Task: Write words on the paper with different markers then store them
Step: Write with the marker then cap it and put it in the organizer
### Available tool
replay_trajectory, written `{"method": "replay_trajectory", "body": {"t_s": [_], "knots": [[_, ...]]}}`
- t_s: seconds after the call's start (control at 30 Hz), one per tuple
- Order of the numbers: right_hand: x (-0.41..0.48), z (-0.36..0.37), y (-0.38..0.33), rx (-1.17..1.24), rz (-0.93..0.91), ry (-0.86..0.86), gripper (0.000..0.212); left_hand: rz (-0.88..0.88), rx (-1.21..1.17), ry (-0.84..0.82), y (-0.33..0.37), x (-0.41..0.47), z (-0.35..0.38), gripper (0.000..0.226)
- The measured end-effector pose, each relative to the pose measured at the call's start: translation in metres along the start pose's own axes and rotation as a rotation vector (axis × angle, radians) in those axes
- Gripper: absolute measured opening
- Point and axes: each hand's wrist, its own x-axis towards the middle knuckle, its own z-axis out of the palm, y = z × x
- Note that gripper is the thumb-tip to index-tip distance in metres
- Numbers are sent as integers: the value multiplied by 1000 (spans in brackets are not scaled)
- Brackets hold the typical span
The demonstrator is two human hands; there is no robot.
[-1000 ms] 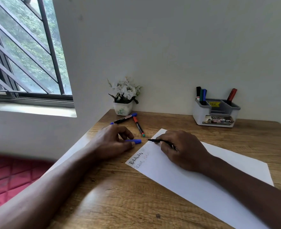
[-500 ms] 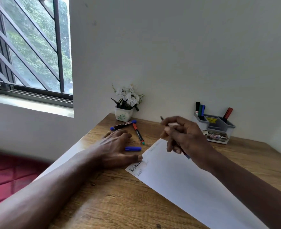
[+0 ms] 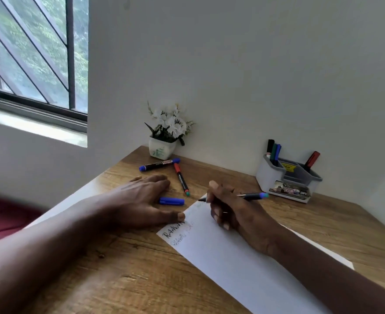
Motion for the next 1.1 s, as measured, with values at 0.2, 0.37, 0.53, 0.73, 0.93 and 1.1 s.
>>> {"method": "replay_trajectory", "body": {"t_s": [0.2, 0.37, 0.53, 0.73, 0.93, 1.1], "knots": [[-4, 6, 4, -75, -86, 26, 15, -6, 3, -15, 0, 0, -1, 118], [-5, 6, 3, -140, -82, 73, 8, -7, 1, -39, -4, 1, -1, 135], [-1, 7, -3, -287, -90, 18, 5, -6, 23, -44, -1, 1, -3, 125], [-2, 8, 4, -326, -152, 114, 11, -7, 30, -52, 2, -1, -4, 125], [-3, 9, 4, -478, -175, 75, 14, -19, 28, -59, 4, -1, -6, 124], [-3, 6, 0, -429, -157, 48, 18, -29, 39, -59, 5, -1, -6, 122]]}}
